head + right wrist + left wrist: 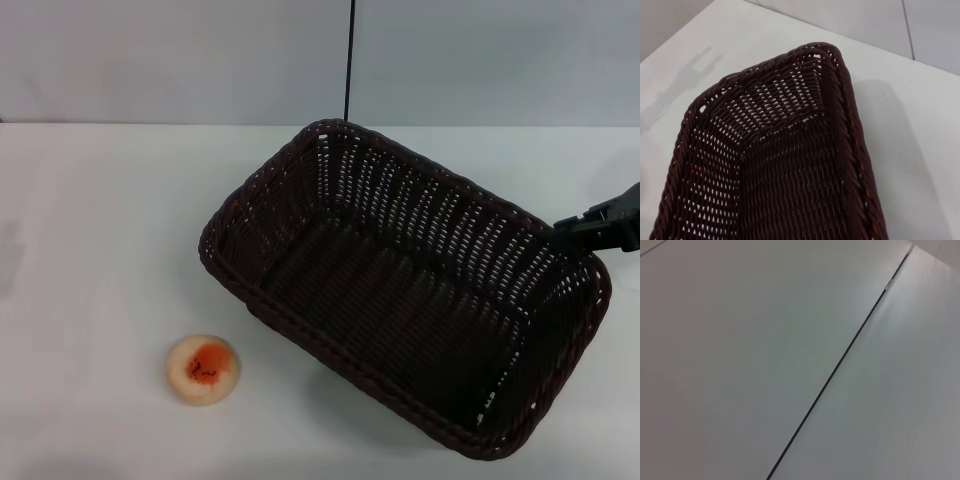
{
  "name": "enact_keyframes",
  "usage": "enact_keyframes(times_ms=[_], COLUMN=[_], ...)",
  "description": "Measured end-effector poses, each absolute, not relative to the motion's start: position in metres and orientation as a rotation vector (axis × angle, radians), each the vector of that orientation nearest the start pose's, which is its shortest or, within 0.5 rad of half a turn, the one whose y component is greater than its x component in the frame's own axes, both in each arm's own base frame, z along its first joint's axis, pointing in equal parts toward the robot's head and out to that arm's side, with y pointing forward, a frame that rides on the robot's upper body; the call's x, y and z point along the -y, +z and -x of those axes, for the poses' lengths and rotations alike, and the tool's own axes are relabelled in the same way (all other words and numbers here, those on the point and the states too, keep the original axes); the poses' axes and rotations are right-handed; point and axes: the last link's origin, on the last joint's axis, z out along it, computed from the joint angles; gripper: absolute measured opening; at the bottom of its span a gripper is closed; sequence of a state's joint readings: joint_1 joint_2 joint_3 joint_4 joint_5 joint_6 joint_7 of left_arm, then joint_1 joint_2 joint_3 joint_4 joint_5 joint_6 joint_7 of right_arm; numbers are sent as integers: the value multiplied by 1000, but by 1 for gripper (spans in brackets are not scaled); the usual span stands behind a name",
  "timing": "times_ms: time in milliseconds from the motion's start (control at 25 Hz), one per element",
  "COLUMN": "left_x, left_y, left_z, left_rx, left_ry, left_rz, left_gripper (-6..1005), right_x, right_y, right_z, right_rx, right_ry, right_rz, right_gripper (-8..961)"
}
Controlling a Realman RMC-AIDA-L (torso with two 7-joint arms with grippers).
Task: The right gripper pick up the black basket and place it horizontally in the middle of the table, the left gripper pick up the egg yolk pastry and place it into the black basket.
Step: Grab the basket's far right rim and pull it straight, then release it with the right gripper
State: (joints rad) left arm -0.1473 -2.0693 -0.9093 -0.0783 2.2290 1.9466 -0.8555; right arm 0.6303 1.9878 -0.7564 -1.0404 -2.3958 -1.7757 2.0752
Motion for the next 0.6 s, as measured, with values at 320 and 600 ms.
enact_keyframes(times_ms=[320, 600], left_x=[-192, -192], left_y=[69, 69], left_z=[345, 344], left_rx=[549, 550], left_ry=[-1510, -1511], left_rz=[1156, 1157], left_gripper=[724, 719], right_x=[-357, -361], right_y=[80, 90], right_z=[-237, -225], right_rx=[-992, -743], right_ry=[136, 121], right_rz=[2768, 2860], right_gripper=[185, 183])
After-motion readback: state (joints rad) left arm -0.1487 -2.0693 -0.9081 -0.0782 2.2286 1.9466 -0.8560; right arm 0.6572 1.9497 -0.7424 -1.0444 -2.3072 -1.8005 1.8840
